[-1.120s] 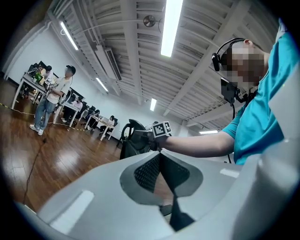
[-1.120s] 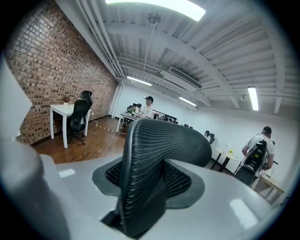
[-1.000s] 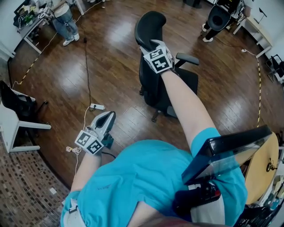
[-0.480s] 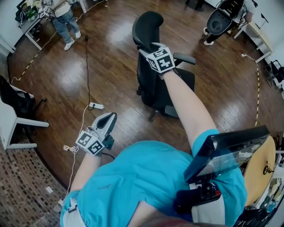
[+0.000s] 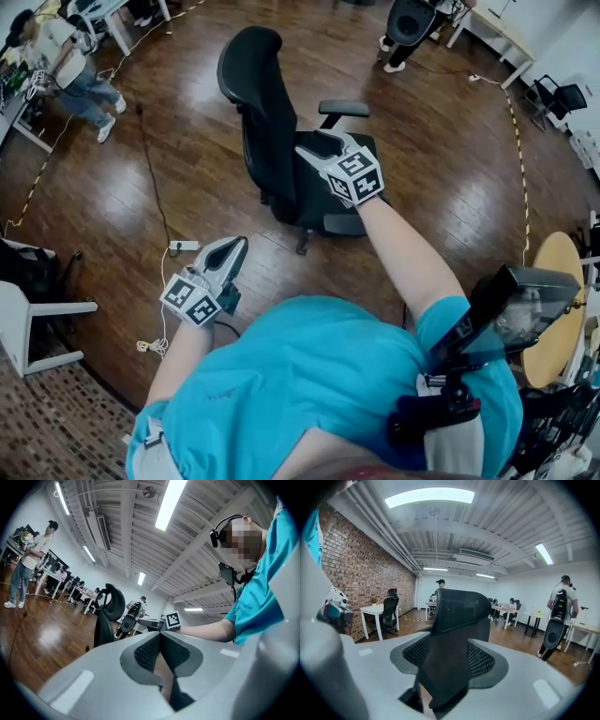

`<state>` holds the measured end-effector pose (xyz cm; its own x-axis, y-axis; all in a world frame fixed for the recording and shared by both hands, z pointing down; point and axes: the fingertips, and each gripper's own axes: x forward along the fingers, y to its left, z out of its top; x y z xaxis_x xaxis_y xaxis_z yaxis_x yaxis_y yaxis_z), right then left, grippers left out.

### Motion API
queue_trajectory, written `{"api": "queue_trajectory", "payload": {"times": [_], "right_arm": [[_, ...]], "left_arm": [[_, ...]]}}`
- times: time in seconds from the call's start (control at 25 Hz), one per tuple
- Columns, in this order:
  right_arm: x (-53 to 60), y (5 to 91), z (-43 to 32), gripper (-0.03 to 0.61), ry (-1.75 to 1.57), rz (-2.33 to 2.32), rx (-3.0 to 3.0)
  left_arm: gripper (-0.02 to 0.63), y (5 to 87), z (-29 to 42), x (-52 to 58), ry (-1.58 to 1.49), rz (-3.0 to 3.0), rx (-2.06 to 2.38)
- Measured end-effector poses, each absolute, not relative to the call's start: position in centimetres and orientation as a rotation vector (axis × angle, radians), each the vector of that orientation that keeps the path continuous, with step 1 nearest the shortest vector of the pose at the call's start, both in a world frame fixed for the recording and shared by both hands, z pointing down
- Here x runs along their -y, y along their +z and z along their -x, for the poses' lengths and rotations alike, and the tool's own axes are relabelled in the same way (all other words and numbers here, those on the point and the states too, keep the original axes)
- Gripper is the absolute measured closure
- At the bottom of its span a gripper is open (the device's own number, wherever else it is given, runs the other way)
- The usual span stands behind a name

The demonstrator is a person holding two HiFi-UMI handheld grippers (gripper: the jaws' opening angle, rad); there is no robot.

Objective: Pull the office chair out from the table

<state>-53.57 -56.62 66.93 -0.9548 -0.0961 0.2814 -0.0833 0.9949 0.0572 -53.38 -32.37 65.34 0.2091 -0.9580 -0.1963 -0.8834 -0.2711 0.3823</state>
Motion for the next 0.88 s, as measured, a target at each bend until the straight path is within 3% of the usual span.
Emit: {"api": "queue_trajectory", "payload": {"times": [0.24, 0.36, 0.6, 0.88], "right_arm": [[59.5, 64.5, 41.8, 0.353, -0.033, -0.261, 2.894], [63.5, 59.8, 33.4, 0.372, 0.025, -0.330, 2.922], [67.8, 50.3, 11.1, 0.578, 0.053, -0.578, 2.920], [60.1, 48.9, -6.2, 0.578, 0.125, -0.752, 2.903]], "left_arm": [[0.506, 62.0, 48.7, 38.3, -0.556, -2.406, 1.614], [0.505, 57.5, 43.0, 43.9, -0.524, -2.439, 1.537], [0.505, 47.1, 25.3, 51.2, -0.445, -2.534, 1.357], [0.506, 43.5, 12.9, 46.1, -0.449, -2.583, 1.278]]}}
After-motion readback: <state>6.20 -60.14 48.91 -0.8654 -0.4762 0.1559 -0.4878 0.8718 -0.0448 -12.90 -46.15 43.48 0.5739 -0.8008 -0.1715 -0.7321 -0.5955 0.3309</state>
